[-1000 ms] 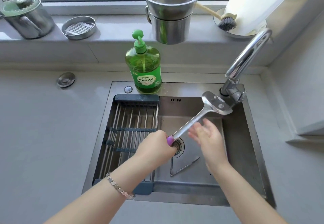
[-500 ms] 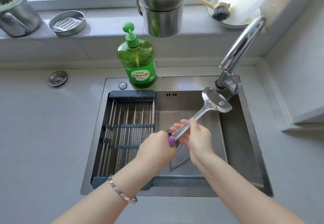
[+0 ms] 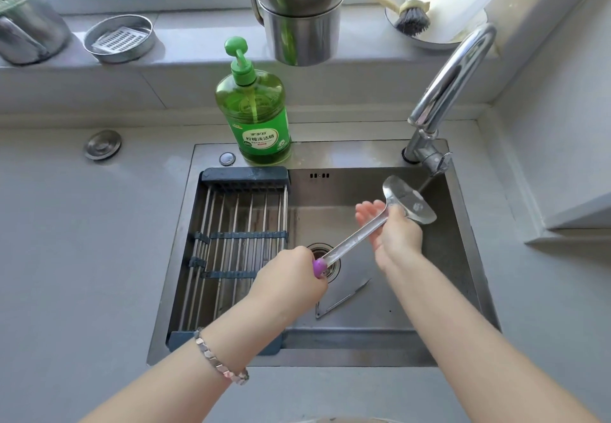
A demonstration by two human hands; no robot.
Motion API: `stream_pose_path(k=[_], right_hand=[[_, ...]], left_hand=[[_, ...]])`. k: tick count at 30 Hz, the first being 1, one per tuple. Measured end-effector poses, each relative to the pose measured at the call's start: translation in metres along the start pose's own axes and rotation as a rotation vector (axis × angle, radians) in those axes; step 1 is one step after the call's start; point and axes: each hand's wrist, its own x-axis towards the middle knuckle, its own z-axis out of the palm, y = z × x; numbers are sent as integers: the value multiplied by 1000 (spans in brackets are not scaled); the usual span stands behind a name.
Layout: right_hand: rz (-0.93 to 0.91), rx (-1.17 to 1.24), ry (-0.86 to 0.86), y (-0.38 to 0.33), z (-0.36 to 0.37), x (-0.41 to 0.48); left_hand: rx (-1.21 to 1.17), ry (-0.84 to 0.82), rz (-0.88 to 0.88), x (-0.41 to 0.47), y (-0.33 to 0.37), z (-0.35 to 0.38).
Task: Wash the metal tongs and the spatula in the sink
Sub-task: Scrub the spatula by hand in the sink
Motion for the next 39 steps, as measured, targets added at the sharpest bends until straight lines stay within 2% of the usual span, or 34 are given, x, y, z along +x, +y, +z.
stream_pose_path(k=[2,4,6,10,14,20,23,26,30,34,36,39], right_hand=[[44,-21,-46,12,-1,-7],[109,-146,-143,29,-3,-20],[129,-136,-180,23,-2,-19],[40,67,-50,1,4,6],[127,-96,-139,19,8,-12],[201,96,9,-14,16,19],[122,5,38,3,18,8],[70,-77,-33,22,17,-5],[180,42,-61,3,19,5],[281,1,-31,-20,20,23],[253,23,-17,-17,19,21],[64,49,-28,-1,19,10]], left_hand=[[16,3,1,0,2,1],[-11,16,-13,1,2,1],[-32,13,-26,3,0,-1],[10,-13,-24,-1,3,-3],[-31,-1,-49,-1,5,-6],[77,6,-29,-7,9,-1],[86,27,-38,-6,6,0],[62,51,-45,-2,4,-1],[86,53,-38,-3,10,-1],[122,72,-16,-5,11,0],[101,69,-26,-6,10,1],[-23,41,-66,-4,9,4]])
